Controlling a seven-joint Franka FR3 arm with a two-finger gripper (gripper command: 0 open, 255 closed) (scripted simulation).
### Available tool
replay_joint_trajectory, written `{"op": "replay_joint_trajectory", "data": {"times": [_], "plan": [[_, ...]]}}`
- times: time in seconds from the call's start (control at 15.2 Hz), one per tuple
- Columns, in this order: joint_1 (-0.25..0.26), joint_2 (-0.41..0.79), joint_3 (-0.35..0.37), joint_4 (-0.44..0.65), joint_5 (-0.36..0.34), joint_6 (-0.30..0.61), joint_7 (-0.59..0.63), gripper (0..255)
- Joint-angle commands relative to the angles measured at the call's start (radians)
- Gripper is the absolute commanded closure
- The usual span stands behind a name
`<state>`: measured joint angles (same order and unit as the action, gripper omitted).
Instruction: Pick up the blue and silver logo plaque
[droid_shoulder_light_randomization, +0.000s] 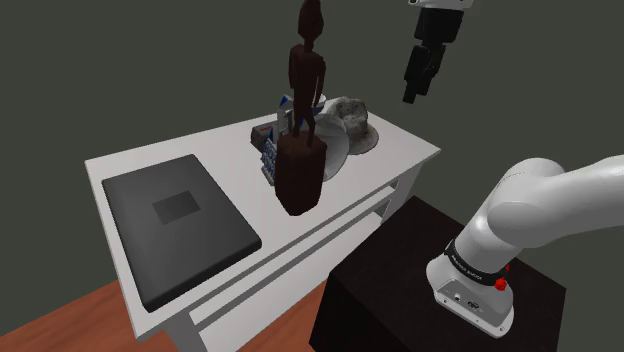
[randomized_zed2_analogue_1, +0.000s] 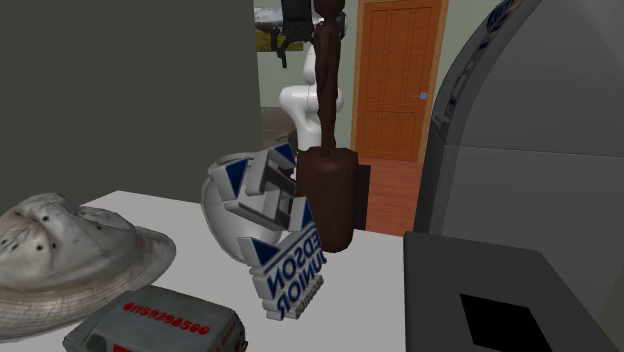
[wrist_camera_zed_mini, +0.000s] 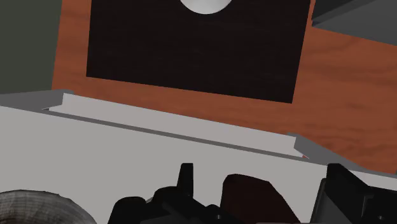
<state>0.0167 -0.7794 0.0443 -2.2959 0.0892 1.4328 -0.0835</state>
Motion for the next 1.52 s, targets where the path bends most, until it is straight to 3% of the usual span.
{"op": "replay_joint_trajectory", "data": {"times": [0.0,0.73,1.45], "plan": [[0.000,0.000,0.000,0.000,0.000,0.000,0.000,0],[-0.018,0.338,-0.001,0.075,0.076,0.319,0.040,0],[-0.025,0.718,-0.014,0.306,0.157,0.524,0.056,0]]}}
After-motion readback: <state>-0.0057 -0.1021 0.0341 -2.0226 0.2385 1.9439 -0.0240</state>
